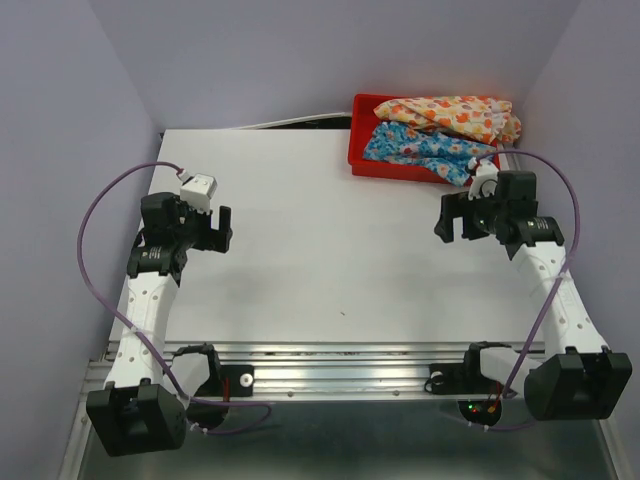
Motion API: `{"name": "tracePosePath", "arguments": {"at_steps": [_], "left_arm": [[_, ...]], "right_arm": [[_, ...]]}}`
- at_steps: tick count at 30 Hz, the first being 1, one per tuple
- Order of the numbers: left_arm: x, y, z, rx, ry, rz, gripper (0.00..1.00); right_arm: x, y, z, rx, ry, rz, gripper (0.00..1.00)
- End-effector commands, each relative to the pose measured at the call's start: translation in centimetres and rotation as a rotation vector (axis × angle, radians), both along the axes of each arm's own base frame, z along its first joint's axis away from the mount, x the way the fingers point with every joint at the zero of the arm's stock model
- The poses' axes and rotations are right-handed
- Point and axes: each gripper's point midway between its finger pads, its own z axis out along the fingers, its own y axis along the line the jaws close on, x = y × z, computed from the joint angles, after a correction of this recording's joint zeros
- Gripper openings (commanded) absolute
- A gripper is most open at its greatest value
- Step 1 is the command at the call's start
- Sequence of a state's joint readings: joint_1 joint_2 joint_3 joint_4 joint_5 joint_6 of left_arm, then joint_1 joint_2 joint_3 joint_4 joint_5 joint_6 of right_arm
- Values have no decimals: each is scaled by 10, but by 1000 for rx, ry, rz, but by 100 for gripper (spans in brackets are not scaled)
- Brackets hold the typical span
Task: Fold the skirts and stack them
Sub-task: Grab the skirt from the pile
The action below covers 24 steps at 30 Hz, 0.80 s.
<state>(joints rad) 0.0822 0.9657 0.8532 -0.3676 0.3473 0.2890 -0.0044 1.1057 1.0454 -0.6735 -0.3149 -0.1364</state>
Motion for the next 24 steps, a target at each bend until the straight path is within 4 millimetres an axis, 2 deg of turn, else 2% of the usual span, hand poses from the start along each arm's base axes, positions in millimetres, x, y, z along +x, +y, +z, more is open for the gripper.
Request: {"name": "tracePosePath", "arguments": {"at_steps": [1,2,3,4,8,9,11,14,15,16,18,19,21,22,24], "left_arm": [[5,0,23,7,-73,-7,98],[4,-1,20,5,-52,-14,98],[6,-2,25,4,-56,-24,99],[6,-4,25,0,-46,-31,98],[9,-5,34,-14,-43,-27,98],[9,-4,37,-16,-51,-24,99],[11,-6,44,-25,-64,-25,99],[13,-12,48,-62,-76,-43,99],[13,-13,48,-63,-75,-44,99],[14,-14,46,-84,-65,-31,99],[15,-17,41,-107,-51,-38,99],[14,-19,37,-119,-39,-40,98],[15,-22,33,-139,-29,-47,99],[15,-22,31,-140,-25,-48,99],[15,-22,28,-140,-18,-48,98]], "right_arm": [[25,3,31,-1,-92,21,100],[32,2,36,-5,-110,20,100],[42,2,50,-9,-143,25,100],[54,3,48,-9,-135,34,100],[90,5,64,-15,-161,60,100],[112,4,72,-17,-173,58,100],[133,4,79,-24,-183,65,100],[187,8,94,-15,-225,83,100],[189,8,112,-15,-268,87,100],[207,9,94,-10,-237,92,100],[227,12,92,5,-246,102,100],[244,13,83,13,-240,102,100],[263,15,73,28,-243,101,100],[275,18,60,38,-231,113,100],[286,28,47,41,-232,150,100]]}}
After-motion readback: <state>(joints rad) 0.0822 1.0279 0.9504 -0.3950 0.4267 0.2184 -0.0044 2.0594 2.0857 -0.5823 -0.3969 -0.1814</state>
